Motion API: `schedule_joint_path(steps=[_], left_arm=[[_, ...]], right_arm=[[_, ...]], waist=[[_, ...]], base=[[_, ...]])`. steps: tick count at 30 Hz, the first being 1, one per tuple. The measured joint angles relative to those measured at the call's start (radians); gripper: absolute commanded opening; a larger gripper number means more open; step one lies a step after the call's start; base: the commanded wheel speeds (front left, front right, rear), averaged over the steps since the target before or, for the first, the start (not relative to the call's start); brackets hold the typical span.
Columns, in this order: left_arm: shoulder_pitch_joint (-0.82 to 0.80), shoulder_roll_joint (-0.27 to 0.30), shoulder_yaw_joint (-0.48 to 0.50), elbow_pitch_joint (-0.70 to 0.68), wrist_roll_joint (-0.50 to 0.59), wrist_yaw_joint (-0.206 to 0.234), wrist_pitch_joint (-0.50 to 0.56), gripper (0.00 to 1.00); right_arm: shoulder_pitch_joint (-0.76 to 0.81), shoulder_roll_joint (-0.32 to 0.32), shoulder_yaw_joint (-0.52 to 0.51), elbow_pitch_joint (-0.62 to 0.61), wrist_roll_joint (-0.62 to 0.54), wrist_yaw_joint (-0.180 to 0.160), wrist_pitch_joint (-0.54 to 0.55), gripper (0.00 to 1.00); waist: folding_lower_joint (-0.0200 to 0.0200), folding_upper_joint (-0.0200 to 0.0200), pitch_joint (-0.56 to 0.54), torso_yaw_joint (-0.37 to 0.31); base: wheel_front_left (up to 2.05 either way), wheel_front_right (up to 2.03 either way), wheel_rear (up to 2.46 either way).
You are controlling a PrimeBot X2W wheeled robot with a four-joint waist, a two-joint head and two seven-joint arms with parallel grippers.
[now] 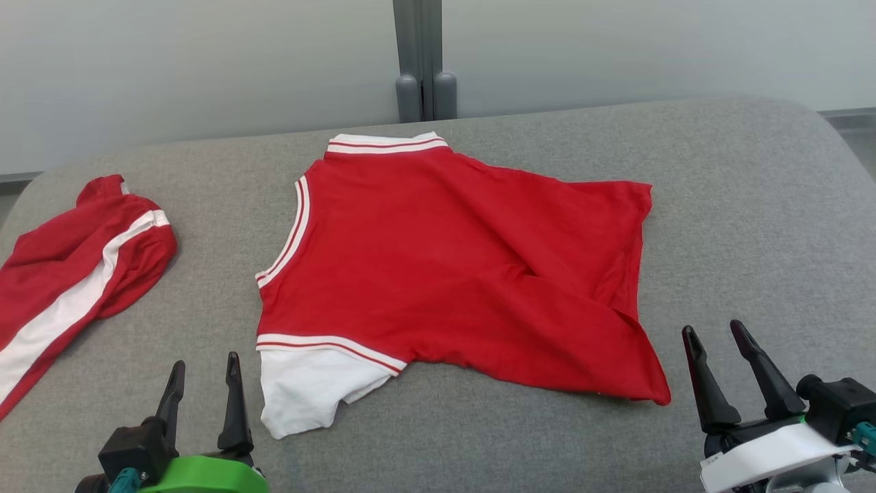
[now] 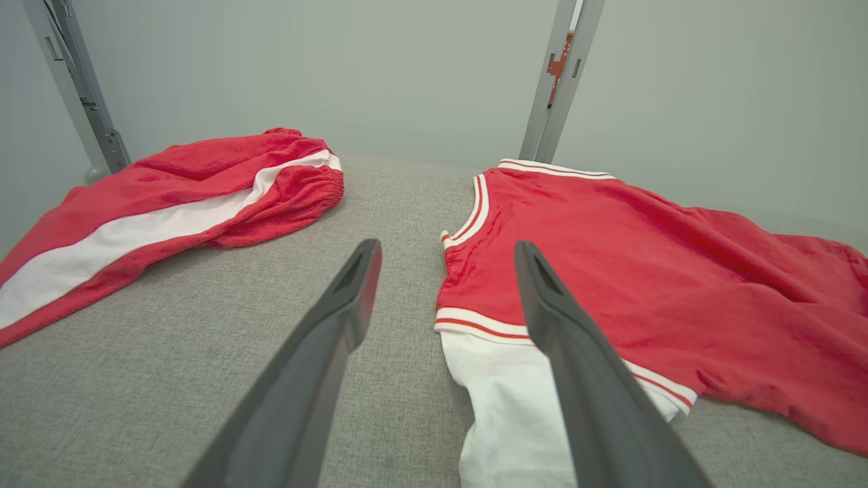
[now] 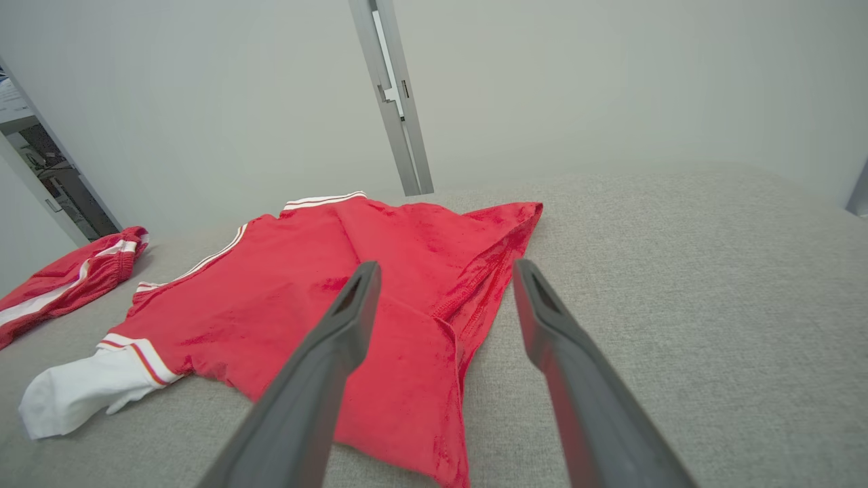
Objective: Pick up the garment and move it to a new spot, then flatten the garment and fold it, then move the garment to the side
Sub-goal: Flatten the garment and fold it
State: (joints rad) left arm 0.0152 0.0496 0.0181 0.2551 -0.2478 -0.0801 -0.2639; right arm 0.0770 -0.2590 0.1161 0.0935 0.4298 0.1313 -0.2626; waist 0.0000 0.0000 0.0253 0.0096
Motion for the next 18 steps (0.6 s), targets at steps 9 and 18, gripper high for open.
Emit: schedule_joint_path(steps=[9,18], left_arm=[[0.002,0.008,0.003,-0.031,0.066,-0.007,0.000,1.00],[0.033,0.024,-0.007,-0.055,0.091,-0.010,0.000,1.00]], right_arm=[[0.028,0.056,-0.040,-0.083,-0.120,0.000,0.000,1.00],[0.076,0.083,-0.066,-0.103,-0.167,0.000,0.000,1.00]], waist=[[0.0000,0.0000,-0.032,0.008],[0.0000,0.0000,-0.040,0.018]], base=[[0.00,0.00,0.00],[0.00,0.00,0.00]])
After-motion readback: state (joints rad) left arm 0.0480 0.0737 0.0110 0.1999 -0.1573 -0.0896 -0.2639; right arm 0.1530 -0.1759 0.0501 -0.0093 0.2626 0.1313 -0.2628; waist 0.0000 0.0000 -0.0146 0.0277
